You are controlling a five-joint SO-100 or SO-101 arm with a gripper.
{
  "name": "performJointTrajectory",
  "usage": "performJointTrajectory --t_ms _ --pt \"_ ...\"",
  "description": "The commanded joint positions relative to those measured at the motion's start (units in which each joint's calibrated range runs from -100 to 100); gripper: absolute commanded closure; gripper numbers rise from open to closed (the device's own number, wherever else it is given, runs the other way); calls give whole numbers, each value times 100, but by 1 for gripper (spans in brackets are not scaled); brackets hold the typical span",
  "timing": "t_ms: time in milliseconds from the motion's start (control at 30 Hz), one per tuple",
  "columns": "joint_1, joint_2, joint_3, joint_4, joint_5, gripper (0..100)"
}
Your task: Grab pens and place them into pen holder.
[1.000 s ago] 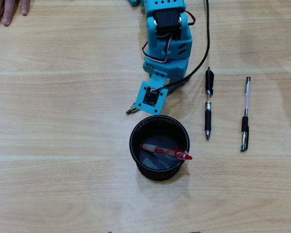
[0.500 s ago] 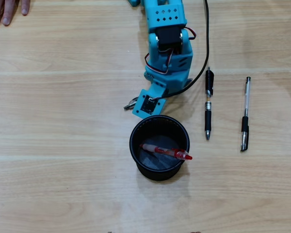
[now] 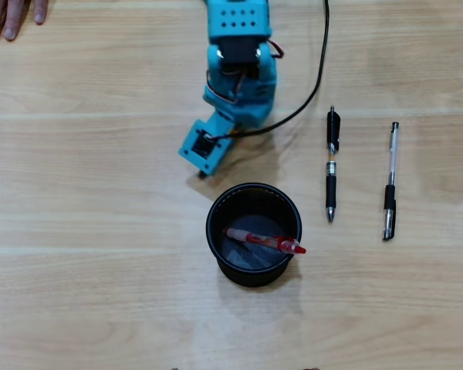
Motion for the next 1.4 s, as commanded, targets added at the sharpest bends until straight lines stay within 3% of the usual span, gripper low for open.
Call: performJointTrajectory --t_ms 0,200,367,500,867,1300,1367 --pt "426 -1350 -55 572 324 98" --pt "692 -2542 -824 237 1092 98" --pt "297 -2432 -1313 -1929 2075 98" --pt "-147 -2094 -1304 -3433 2519 98" --pt "-671 -817 -1295 -5333 2922 98" --pt "-357 205 -1295 -5986 2932 98" --pt "-349 265 -1277 -5977 2937 94"
